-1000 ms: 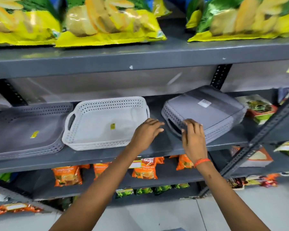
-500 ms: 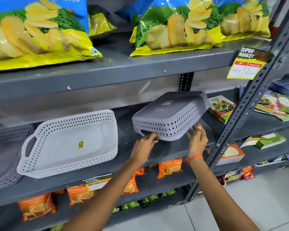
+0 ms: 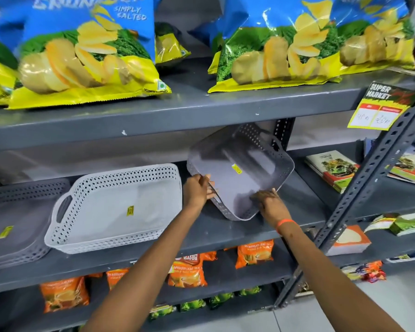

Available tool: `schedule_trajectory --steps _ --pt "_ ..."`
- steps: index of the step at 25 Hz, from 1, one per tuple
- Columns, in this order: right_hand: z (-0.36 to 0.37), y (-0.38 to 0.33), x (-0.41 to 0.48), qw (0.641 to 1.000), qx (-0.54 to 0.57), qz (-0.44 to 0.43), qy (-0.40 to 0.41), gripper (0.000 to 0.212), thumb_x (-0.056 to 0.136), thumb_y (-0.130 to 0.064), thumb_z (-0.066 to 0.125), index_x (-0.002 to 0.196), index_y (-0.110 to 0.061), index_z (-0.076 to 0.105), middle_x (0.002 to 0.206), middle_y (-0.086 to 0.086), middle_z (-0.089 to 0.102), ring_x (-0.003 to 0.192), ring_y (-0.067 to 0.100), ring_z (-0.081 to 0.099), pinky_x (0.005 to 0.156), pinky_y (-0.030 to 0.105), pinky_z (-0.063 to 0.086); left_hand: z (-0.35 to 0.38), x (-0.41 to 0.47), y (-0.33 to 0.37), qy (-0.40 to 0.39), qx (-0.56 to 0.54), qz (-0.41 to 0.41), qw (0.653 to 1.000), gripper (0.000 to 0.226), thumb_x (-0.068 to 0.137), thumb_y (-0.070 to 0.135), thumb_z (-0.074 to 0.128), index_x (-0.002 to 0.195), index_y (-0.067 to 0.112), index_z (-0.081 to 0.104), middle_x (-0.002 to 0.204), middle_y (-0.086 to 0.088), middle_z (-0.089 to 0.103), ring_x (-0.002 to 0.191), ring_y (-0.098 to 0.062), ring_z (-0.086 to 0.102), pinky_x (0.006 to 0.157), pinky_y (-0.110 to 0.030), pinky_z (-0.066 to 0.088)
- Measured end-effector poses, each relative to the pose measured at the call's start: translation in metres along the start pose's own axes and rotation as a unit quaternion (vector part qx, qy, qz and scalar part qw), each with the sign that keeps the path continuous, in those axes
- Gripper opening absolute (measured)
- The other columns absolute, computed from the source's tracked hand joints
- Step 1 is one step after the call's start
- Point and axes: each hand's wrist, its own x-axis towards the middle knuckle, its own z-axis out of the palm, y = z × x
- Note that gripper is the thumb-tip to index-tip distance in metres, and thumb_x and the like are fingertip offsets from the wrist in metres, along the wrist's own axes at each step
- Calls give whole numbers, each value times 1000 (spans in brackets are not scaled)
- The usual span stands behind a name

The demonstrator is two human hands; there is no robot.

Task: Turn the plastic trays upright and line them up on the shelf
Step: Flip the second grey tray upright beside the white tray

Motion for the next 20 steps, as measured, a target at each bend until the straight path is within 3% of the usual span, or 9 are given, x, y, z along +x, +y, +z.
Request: schedule_trajectory --steps 2,4,7,8,10,13,16,20 --pt "-2 -2 4 999 -15 -10 37 54 81 -27 21 108 -5 62 103 22 70 106 36 59 113 37 23 -7 12 -8 80 99 27 992 23 94 14 58 76 0 60 80 -25 68 67 -31 69 62 -41 64" --pt "-1 -8 6 995 -23 -24 91 57 79 -30 18 103 -2 61 85 27 71 96 40 60 106 34 26 -11 8 -19 125 257 52 957 26 92 20 61 80 -3 64 87 -30 71 81 -38 70 73 -41 58" --pt "2 -20 6 992 -30 2 121 31 87 -11 36 106 0 59 82 30 69 98 42 56 103 40 37 2 -15 -37 121 461 165 863 31 92 21 59 110 -3 62 128 -30 57 116 -42 57 94 -44 51" --pt "4 -24 6 992 -21 12 127 26 89 -5 41 108 0 57 85 31 68 102 42 54 103 42 38 9 -26 -43 107 494 242 828 31 90 22 60 112 2 65 135 -27 53 124 -42 52 98 -44 50" --pt "7 -28 7 990 0 30 136 25 90 -2 42 112 0 54 91 33 66 109 42 51 103 43 38 15 -39 -51 24 519 347 781 37 87 37 48 98 13 75 129 -17 63 121 -35 57 94 -45 53" --pt "9 -27 5 989 15 16 148 35 91 -18 30 112 -2 55 96 30 67 106 42 54 105 41 32 10 -38 -55 -76 549 346 757 48 81 53 46 84 16 77 103 -5 77 110 -23 67 91 -36 55" --pt "11 -18 -11 980 -22 -77 182 46 94 -32 22 103 -4 58 96 18 68 96 37 61 106 34 28 -12 -26 -49 -133 545 286 777 35 89 38 57 102 8 71 114 -9 71 126 -23 52 107 -33 41" --pt "22 -23 -35 968 -84 -116 207 43 98 -32 24 91 -7 59 88 11 65 87 32 60 103 36 34 -41 -21 -49 -172 571 306 742 31 94 30 51 112 10 66 127 -6 65 139 -18 38 121 -35 16"
